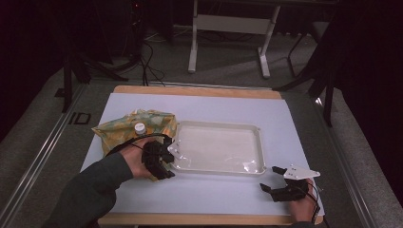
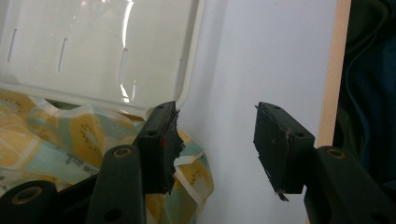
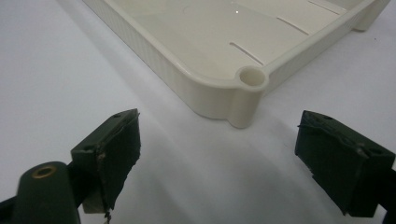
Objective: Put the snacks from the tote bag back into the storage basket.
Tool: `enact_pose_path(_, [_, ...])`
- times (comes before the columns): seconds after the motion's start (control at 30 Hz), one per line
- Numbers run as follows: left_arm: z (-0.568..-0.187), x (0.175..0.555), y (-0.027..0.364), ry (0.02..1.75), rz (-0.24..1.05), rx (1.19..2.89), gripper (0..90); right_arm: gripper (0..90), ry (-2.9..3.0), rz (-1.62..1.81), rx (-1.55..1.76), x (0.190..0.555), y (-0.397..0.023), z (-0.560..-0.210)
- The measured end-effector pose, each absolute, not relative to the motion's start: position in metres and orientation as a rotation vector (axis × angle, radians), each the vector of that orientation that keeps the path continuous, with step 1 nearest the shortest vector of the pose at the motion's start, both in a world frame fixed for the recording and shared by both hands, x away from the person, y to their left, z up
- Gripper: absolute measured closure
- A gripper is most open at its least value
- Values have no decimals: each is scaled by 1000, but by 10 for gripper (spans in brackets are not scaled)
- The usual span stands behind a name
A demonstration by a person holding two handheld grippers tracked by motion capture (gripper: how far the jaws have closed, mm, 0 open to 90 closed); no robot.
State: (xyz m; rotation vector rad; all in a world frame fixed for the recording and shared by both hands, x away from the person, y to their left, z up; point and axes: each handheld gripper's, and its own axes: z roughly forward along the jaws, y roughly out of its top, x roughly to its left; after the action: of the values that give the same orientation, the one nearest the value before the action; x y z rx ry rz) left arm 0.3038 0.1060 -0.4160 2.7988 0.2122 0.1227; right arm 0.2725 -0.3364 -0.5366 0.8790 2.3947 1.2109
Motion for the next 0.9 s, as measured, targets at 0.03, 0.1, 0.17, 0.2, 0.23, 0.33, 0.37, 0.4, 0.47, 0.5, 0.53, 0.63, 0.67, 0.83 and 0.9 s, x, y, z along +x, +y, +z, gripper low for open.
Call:
enact_pose_path(0.03, [-415,304,106,216,118,2800,498,139,2395,1212,880,273,-336,-537])
enact_pose_path(0.1, [-414,306,105,214,116,2801,495,139,2394,1213,879,273,-337,-537])
enact_pose_path(0.17, [-412,308,105,213,112,2803,495,139,2394,1214,880,273,-337,-537])
enact_pose_path(0.2, [-410,309,105,214,113,2800,495,139,2395,1215,879,273,-337,-537])
enact_pose_path(0.23, [-410,309,105,214,113,2800,495,139,2395,1214,878,273,-337,-537])
enact_pose_path(0.33, [-405,312,105,216,116,2797,495,139,2395,1213,876,273,-336,-537])
enact_pose_path(0.37, [-404,313,106,213,121,2796,495,139,2395,1213,876,273,-336,-537])
enact_pose_path(0.4, [-403,314,106,220,119,2795,495,139,2395,1214,876,273,-337,-537])
enact_pose_path(0.47, [-403,315,106,213,122,2795,495,139,2396,1212,876,273,-337,-537])
enact_pose_path(0.5, [-402,316,106,216,121,2795,495,139,2396,1212,874,273,-337,-537])
enact_pose_path(0.53, [-401,318,106,221,119,2794,495,139,2395,1211,874,273,-336,-537])
enact_pose_path(0.63, [-401,320,106,227,119,2796,495,139,2398,1208,871,273,-336,-537])
enact_pose_path(0.67, [-400,322,107,233,116,2800,495,139,2399,1209,871,273,-336,-537])
enact_pose_path(0.83, [-397,327,108,242,123,2801,495,139,2398,1209,870,273,-336,-537])
enact_pose_path(0.9, [-396,328,108,242,126,2802,495,139,2398,1210,868,273,-336,-537])
